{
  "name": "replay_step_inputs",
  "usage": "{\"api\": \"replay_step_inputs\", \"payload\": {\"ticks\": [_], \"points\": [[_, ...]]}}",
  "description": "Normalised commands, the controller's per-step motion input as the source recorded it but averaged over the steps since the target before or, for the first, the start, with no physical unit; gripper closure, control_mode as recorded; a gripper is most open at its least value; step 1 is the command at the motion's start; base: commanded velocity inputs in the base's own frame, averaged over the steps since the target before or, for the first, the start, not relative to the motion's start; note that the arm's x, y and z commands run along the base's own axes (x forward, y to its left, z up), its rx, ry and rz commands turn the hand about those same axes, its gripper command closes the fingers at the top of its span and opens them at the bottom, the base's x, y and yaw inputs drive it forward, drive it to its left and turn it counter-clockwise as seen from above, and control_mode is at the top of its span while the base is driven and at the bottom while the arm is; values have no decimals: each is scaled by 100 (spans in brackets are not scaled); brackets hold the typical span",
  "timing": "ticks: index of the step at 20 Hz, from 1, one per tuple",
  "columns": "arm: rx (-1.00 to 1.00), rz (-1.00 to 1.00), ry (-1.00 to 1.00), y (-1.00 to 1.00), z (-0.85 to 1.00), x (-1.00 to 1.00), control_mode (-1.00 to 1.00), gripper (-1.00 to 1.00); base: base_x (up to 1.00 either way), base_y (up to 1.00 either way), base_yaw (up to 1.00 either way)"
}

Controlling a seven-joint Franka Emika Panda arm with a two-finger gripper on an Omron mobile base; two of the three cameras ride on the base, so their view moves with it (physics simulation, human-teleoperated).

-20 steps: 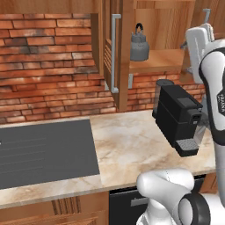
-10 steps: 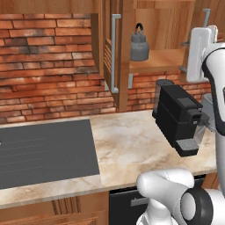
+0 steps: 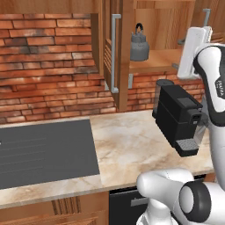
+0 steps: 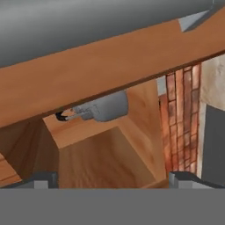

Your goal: Open the cabinet, pick the kettle from the cabinet, and place it in the sink.

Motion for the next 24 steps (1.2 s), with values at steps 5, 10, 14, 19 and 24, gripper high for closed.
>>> {"api": "replay_step_inputs", "payload": {"ticks": [5, 10, 14, 19, 24], "points": [[3, -4, 3, 2, 4, 29, -100, -100, 0, 0, 0], [0, -10, 1, 2, 4, 27, -100, -100, 0, 0, 0], [0, -14, 0, 0, 1, 24, -100, -100, 0, 0, 0], [0, -14, 0, 0, 0, 26, -100, -100, 0, 0, 0], [0, -17, 3, -4, 0, 15, -100, -100, 0, 0, 0]]}}
